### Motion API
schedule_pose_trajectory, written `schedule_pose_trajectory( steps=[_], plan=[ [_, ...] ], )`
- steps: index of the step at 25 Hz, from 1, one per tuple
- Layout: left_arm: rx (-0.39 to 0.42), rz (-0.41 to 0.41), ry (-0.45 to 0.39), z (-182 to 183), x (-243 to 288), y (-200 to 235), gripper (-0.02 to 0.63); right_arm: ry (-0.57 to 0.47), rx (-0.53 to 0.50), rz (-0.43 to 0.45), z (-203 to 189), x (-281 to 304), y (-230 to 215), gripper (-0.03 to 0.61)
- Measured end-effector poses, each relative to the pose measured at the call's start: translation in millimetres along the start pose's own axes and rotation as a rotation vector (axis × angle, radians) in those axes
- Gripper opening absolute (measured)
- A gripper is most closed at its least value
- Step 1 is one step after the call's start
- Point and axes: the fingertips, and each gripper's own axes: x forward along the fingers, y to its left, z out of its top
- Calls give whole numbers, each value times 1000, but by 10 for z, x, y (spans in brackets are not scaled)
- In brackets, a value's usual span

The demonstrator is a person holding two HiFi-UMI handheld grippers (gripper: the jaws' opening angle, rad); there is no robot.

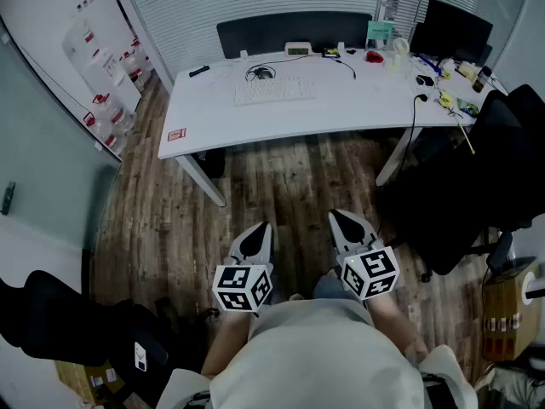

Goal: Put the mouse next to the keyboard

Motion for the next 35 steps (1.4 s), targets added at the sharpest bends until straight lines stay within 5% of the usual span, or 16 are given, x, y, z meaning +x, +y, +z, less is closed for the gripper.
schedule_pose_trajectory(
  steps=[26, 35],
  plan=[
    [-27, -6, 12, -86, 11, -16, 12, 30, 51, 11, -133, 22, -10, 5],
    [-38, 1, 2, 63, 495, 234, 66, 70, 70, 60, -124, 578, -337, 153]
  ],
)
